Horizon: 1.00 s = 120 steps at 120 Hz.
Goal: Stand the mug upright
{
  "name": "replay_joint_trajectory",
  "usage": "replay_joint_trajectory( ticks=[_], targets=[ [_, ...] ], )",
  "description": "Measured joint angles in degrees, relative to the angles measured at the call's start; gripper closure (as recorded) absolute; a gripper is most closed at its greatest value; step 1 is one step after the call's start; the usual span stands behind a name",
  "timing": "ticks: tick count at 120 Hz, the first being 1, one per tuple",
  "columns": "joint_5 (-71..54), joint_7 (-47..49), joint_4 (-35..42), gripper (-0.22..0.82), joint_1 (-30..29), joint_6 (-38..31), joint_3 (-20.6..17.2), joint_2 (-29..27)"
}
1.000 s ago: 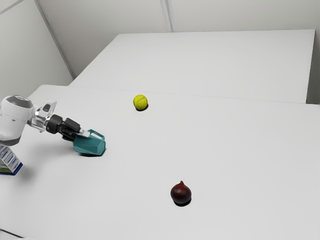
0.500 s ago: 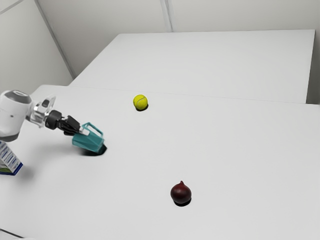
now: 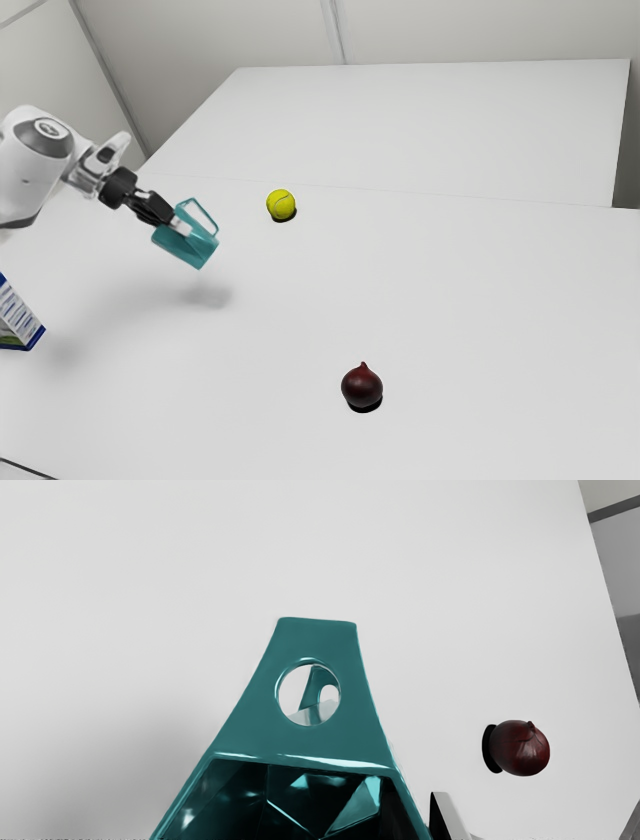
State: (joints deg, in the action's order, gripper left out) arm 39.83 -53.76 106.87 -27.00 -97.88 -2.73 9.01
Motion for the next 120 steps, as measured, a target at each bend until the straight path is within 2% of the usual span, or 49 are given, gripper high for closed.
replay_joint_trajectory(
  ticks=[13,30,60,77,93,120],
  targets=[
    [-4.4,1.9,1.0,0.77,3.7,-1.7,0.4,-3.0],
    [-10.1,5.3,2.4,0.77,10.8,-3.3,3.4,-6.9],
    [-21.3,13.3,6.0,0.77,18.1,-5.9,3.5,-12.3],
    [-26.4,18.5,8.8,0.77,18.5,-7.5,2.8,-14.8],
    [-31.1,23.7,11.9,0.77,18.8,-9.7,0.6,-16.8],
    [-38.2,31.7,18.5,0.76,19.4,-17.5,-2.6,-18.3]
  ],
)
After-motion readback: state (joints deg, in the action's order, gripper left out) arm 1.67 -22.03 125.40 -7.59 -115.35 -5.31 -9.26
